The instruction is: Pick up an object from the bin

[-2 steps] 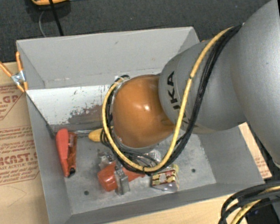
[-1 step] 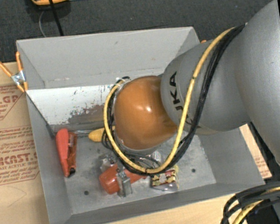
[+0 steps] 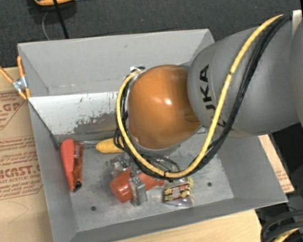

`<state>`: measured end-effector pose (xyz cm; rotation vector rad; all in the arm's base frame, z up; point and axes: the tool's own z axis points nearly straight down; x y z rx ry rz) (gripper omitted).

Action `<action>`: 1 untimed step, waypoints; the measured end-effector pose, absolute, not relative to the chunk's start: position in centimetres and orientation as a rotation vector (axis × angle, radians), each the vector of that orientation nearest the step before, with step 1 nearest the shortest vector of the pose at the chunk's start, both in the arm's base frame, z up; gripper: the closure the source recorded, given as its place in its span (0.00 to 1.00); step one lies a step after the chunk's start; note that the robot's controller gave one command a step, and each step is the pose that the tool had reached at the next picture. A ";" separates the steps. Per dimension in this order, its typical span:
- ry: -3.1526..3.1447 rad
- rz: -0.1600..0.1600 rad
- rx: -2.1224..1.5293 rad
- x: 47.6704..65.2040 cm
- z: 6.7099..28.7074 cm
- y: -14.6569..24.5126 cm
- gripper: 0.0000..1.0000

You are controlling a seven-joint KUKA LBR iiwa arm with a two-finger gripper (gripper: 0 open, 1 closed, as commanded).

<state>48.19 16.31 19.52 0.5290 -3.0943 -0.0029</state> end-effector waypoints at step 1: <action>-3.099 -0.004 0.526 49.2 26.5 16.2 1.00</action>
Offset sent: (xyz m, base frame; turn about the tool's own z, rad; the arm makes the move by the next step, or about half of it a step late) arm 0.0053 -0.0072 0.1145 0.0525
